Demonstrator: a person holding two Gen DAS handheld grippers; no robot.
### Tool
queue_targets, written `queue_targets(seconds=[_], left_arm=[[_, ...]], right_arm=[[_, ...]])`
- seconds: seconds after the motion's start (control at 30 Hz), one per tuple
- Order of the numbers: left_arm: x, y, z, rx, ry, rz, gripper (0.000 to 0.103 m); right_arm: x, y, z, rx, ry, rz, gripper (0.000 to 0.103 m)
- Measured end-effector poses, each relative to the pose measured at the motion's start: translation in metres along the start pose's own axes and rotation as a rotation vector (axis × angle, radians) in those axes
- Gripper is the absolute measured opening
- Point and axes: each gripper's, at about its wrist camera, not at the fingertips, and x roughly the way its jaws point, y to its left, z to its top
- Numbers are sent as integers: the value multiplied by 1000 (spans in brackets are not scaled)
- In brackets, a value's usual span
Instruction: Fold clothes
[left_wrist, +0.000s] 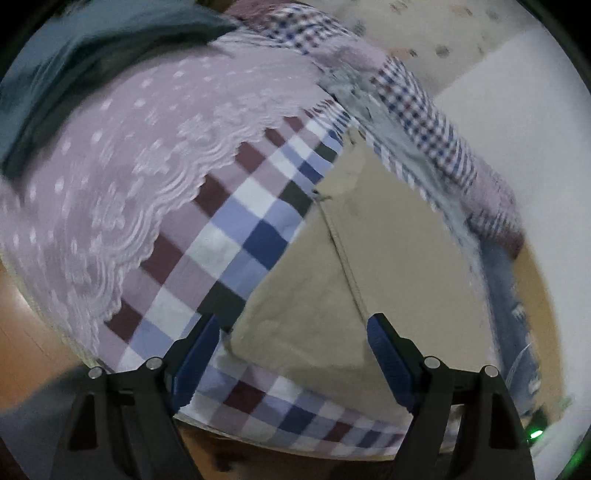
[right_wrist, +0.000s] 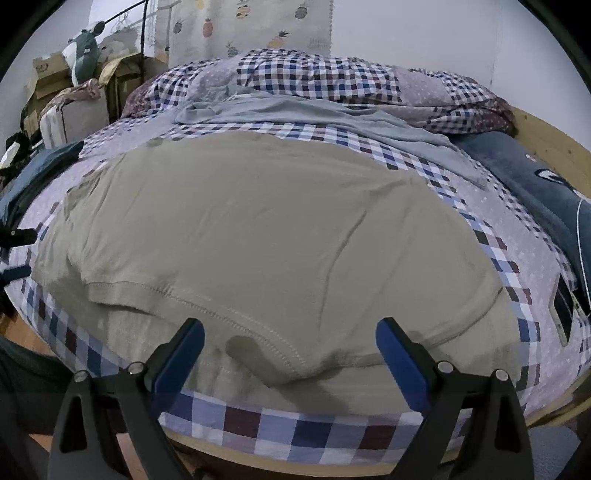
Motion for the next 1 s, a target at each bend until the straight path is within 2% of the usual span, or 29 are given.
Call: queue_targets(seconds=[0.1,0.2,0.6,0.67,0.73,0.8,1.0], left_arm=[[3,17,-4,-95,4,-57,86],[12,32,-9,-199,29,-170,86],[21,32,-6,-177,7,-143,85],[22,33,-4,-185,8,-167,85],[23,34,-2,-204,11,-234,84],[25,32,1,-200,20,-268,84],[36,37,4,-234,66,-249,81]], right_arm=[[0,0,1,10,-1,15,97],[0,0,2,8,-6,16,97],[5,-9,2,44,1,26,97],[5,-7,2,38,0,28,97],[5,-5,2,30,-2,31,97],[6,-3,2,24,-3,35,97],[5,-3,2,23,-11,42,97]])
